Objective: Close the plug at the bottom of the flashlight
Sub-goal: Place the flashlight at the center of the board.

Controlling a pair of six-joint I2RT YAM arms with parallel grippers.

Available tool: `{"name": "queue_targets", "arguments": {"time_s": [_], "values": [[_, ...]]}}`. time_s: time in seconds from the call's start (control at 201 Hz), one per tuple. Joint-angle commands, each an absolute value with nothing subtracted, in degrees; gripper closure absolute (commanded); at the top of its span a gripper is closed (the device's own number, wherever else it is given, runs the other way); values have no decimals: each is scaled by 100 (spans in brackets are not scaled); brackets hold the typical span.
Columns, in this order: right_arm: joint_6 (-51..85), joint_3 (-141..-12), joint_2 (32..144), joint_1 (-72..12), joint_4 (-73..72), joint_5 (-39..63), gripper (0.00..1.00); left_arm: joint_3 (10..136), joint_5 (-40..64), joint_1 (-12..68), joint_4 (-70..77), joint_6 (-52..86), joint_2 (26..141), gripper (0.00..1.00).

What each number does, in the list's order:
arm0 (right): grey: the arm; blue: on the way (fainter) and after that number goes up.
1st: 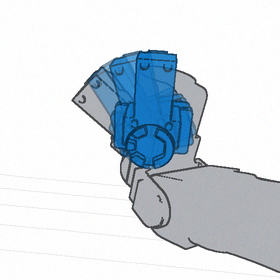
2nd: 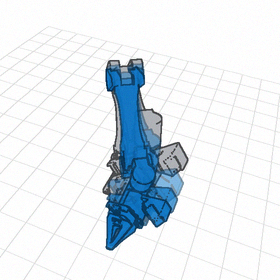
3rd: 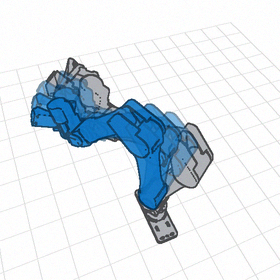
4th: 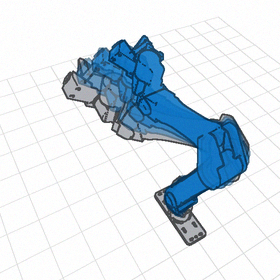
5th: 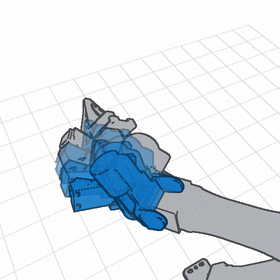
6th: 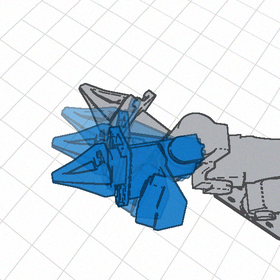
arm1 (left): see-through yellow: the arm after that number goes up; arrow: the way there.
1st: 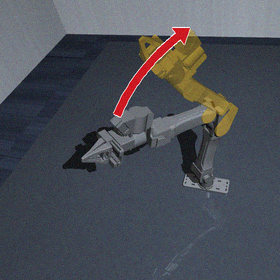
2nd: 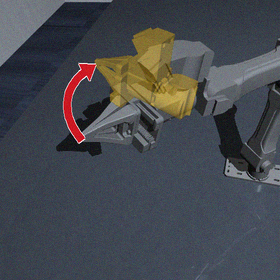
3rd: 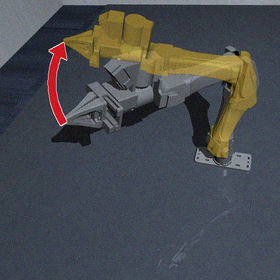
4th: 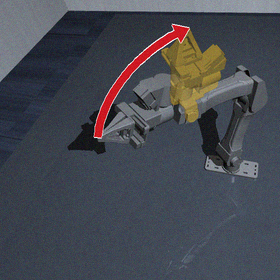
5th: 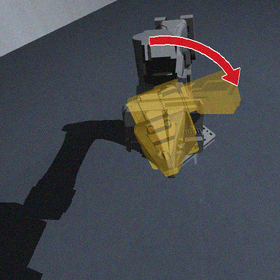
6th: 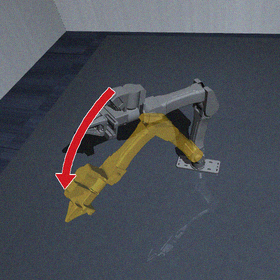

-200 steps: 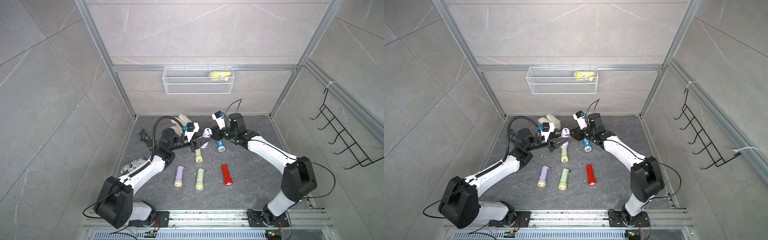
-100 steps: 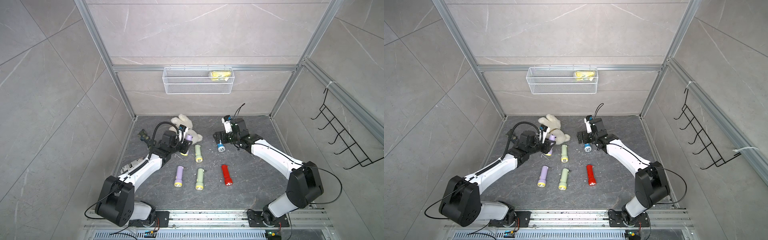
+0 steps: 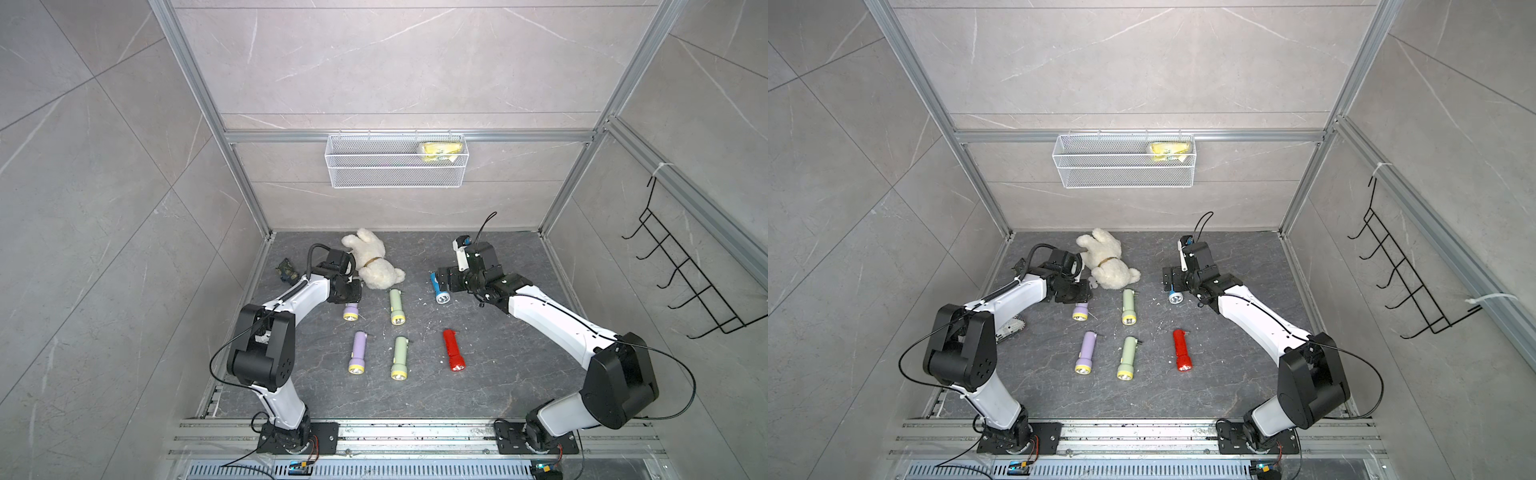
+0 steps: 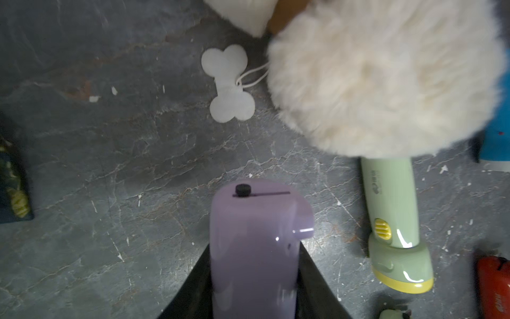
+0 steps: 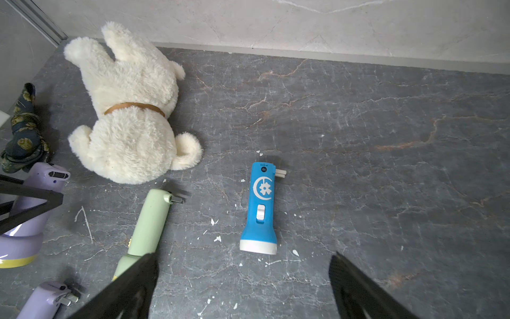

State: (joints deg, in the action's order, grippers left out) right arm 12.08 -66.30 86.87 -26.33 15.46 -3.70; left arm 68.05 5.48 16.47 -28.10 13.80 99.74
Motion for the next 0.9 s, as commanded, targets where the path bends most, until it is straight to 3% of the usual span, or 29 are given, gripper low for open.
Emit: {"name": "queue_targets", "arguments": {"time_s": [0.0,0.682,0.742,0.821,0.836,0.881,0.891], "values": [[1318,-6541,8578,-2626,1644,-466,0,7065,178,1652,-3157,1561,10131,100],[1318,-6521,8552,-2627,1618,-379,0,7253,-54,1652,-2887,1635,11030,75],[1318,-6521,8552,-2621,1617,-379,0,7238,-43,1652,-2907,1635,11030,62],[1318,-6527,8567,-2627,1612,-353,0,7246,-47,1646,-2952,1636,11008,59],[1318,-6530,8569,-2628,1610,-350,0,7246,-49,1654,-2961,1635,11004,49],[1318,-6537,8578,-2625,1604,-313,0,7267,-51,1652,-2991,1636,10972,43],[1318,-6532,8578,-2627,1603,-307,0,7268,-50,1652,-3000,1635,10963,35]]}}
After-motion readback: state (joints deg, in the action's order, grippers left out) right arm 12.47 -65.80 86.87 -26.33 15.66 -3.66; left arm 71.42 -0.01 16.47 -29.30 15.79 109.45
